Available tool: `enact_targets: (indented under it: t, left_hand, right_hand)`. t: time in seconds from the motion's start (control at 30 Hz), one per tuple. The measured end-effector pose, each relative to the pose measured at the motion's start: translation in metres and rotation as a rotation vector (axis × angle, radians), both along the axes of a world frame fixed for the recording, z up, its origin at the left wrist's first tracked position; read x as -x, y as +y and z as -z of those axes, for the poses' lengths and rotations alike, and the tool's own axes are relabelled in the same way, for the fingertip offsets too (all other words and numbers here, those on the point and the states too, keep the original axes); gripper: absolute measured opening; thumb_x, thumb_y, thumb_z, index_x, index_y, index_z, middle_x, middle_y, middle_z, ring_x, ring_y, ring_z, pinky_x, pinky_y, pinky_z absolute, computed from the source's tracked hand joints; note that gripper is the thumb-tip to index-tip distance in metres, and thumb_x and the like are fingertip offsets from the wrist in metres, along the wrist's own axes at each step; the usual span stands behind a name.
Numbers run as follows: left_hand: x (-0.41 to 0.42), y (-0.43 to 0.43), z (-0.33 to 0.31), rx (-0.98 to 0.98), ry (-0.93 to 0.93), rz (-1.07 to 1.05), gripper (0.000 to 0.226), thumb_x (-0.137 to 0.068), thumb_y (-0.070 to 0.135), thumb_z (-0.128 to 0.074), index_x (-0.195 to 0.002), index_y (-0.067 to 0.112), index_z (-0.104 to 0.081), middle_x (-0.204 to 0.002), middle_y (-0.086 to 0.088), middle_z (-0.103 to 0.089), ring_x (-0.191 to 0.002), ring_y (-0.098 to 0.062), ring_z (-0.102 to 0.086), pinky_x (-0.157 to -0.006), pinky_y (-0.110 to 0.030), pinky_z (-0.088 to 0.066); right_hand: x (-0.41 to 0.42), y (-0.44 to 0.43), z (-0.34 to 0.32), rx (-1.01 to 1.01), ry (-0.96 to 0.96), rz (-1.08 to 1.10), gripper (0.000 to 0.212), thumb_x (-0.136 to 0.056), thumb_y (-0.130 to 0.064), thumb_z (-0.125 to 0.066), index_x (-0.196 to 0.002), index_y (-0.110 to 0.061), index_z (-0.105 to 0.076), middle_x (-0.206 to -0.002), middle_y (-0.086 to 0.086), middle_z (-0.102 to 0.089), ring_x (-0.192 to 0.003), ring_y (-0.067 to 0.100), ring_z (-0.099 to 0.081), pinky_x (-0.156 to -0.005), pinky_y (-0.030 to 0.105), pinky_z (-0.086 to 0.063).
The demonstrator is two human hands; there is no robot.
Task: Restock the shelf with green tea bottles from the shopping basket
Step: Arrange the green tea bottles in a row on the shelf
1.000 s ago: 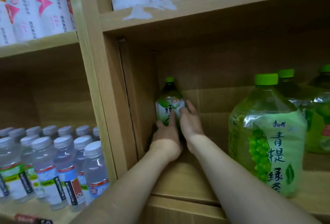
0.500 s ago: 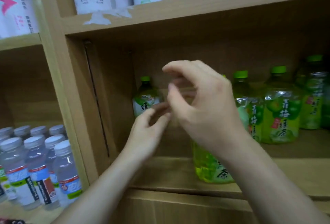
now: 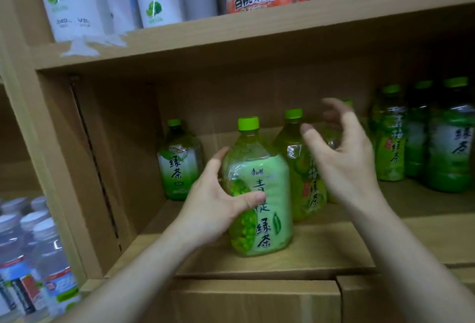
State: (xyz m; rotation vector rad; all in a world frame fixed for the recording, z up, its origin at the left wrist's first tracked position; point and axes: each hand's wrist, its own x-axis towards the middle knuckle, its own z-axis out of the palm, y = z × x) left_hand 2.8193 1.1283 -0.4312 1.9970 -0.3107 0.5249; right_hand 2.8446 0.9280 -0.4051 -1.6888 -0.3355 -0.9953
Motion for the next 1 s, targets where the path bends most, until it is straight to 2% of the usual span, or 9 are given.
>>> enact_targets:
  t: [0.1,0.23,0.3,0.4,0.5,0.6,0.7,0.9,1.0]
  left_hand:
    - [-0.010,0.004,0.001,0.004,-0.012,-0.060,0.098,-0.063,0.029,-0.087,-0.142,0.030,-0.030,-0.112,0.011,-0.067,-0.105,-0.006,-0.064,-0.096,-0.037,-0.051]
    - [-0.023,0.006,-0.004,-0.007,0.024,-0.111,0.089,-0.077,0.017,-0.077,-0.145,0.028,-0.022,-0.108,0.011,-0.065,-0.098,-0.009,-0.065,-0.089,-0.030,-0.052]
    - [-0.026,0.004,-0.004,-0.088,0.028,-0.179,0.090,-0.081,0.026,-0.073,-0.147,0.030,-0.013,-0.123,-0.001,-0.061,-0.104,-0.019,-0.063,-0.093,-0.034,-0.051]
    - [-0.019,-0.005,0.003,-0.424,-0.117,-0.404,0.108,-0.070,0.048,-0.076,-0.145,0.039,0.001,-0.148,-0.007,-0.038,-0.123,-0.032,-0.051,-0.099,-0.042,-0.047]
    - [-0.015,-0.018,0.011,-0.611,-0.110,-0.506,0.121,-0.062,0.061,-0.075,-0.139,0.050,0.017,-0.157,-0.009,-0.009,-0.125,-0.041,-0.047,-0.094,-0.046,-0.049]
    - [-0.030,-0.017,0.014,-0.529,-0.103,-0.492,0.123,-0.060,0.056,-0.080,-0.134,0.059,0.018,-0.157,-0.005,-0.007,-0.119,-0.038,-0.053,-0.085,-0.048,-0.054]
    - [-0.049,-0.012,0.012,-0.397,-0.085,-0.426,0.124,-0.054,0.046,-0.086,-0.133,0.064,0.008,-0.157,-0.001,-0.011,-0.125,-0.034,-0.049,-0.092,-0.048,-0.051]
    - [-0.076,-0.005,0.014,-0.349,-0.128,-0.368,0.121,-0.057,0.037,-0.087,-0.145,0.048,-0.004,-0.155,-0.009,-0.016,-0.130,-0.033,-0.043,-0.101,-0.042,-0.040]
    - [-0.089,-0.004,0.014,-0.342,-0.134,-0.350,0.120,-0.058,0.036,-0.087,-0.147,0.040,-0.007,-0.152,-0.012,-0.020,-0.131,-0.034,-0.042,-0.104,-0.041,-0.037]
  right_hand:
    - [-0.013,-0.010,0.004,0.081,0.273,0.016,0.087,-0.078,-0.049,-0.071,-0.148,-0.034,-0.021,-0.151,0.004,-0.036,-0.138,0.024,-0.035,-0.110,0.039,-0.032]
    - [-0.025,0.004,0.006,0.211,0.386,-0.005,0.107,-0.069,-0.055,-0.077,-0.150,-0.036,-0.010,-0.157,0.003,-0.026,-0.144,0.027,-0.024,-0.112,0.049,-0.031]
    - [-0.030,0.009,0.003,0.346,0.452,0.096,0.110,-0.069,-0.058,-0.076,-0.151,-0.033,-0.007,-0.157,0.007,-0.022,-0.144,0.031,-0.018,-0.112,0.049,-0.028]
    - [-0.029,0.012,-0.003,0.509,0.506,0.197,0.114,-0.067,-0.066,-0.072,-0.152,-0.029,-0.005,-0.154,0.012,-0.018,-0.141,0.038,-0.025,-0.109,0.047,-0.034]
    - [-0.022,0.006,-0.007,0.590,0.639,0.119,0.120,-0.063,-0.070,-0.071,-0.148,-0.044,0.009,-0.158,0.012,-0.009,-0.135,0.039,-0.039,-0.101,0.046,-0.043]
    - [-0.022,0.000,-0.006,0.640,0.669,0.072,0.132,-0.055,-0.064,-0.080,-0.144,-0.050,0.018,-0.158,0.015,-0.022,-0.130,0.036,-0.047,-0.099,0.045,-0.047]
    - [-0.030,0.002,0.000,0.601,0.618,0.104,0.134,-0.049,-0.065,-0.082,-0.143,-0.052,0.013,-0.153,0.012,-0.035,-0.123,0.035,-0.054,-0.092,0.044,-0.052]
    - [-0.049,0.023,0.023,0.539,0.539,0.253,0.116,-0.065,-0.073,-0.066,-0.148,-0.042,0.008,-0.150,0.012,-0.035,-0.112,0.035,-0.060,-0.073,0.038,-0.048]
    - [-0.059,0.027,0.022,0.528,0.529,0.237,0.110,-0.071,-0.068,-0.065,-0.150,-0.036,0.005,-0.151,0.014,-0.031,-0.114,0.036,-0.059,-0.075,0.038,-0.049]
